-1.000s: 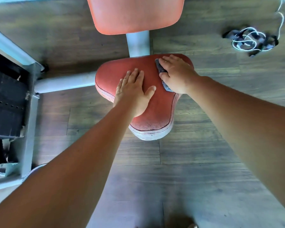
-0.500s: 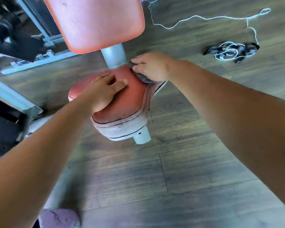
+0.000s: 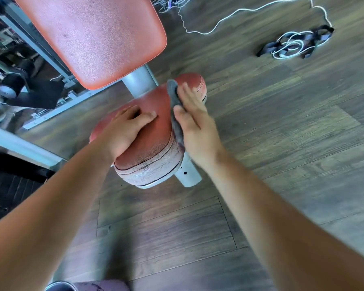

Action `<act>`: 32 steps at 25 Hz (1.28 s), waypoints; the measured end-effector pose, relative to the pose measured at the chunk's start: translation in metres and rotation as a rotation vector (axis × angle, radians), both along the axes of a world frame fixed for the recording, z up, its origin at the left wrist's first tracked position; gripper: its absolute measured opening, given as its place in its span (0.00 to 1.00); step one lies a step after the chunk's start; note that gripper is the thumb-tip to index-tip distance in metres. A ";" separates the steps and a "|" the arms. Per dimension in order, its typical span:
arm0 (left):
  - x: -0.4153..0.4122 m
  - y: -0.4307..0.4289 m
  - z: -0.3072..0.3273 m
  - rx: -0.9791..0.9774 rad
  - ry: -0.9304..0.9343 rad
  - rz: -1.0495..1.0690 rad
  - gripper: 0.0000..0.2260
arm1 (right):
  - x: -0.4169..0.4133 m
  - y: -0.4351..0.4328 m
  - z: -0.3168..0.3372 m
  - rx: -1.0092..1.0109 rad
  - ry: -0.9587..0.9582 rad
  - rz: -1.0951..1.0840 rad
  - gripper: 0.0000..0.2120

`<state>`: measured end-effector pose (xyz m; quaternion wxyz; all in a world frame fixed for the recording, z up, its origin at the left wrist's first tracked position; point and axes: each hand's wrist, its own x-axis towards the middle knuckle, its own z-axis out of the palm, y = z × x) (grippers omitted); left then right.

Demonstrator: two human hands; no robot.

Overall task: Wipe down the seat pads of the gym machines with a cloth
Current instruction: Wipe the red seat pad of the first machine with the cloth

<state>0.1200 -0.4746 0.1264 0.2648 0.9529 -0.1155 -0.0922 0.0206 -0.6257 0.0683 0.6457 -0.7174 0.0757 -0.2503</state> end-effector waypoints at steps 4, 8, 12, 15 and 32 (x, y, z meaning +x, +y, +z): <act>0.000 -0.003 0.000 0.051 -0.004 -0.023 0.37 | -0.061 0.056 0.005 0.097 -0.017 -0.051 0.27; 0.002 -0.001 -0.003 -0.007 0.025 0.029 0.36 | 0.006 0.001 0.001 0.158 0.050 -0.052 0.25; 0.003 0.000 -0.003 -0.013 0.027 0.016 0.41 | -0.042 0.047 -0.007 0.329 -0.041 -0.018 0.26; 0.005 -0.001 -0.004 -0.009 0.042 0.007 0.44 | -0.056 0.047 -0.014 0.190 -0.121 -0.039 0.25; 0.005 -0.002 -0.003 0.040 -0.017 -0.027 0.39 | -0.021 0.021 -0.005 0.119 -0.058 0.024 0.23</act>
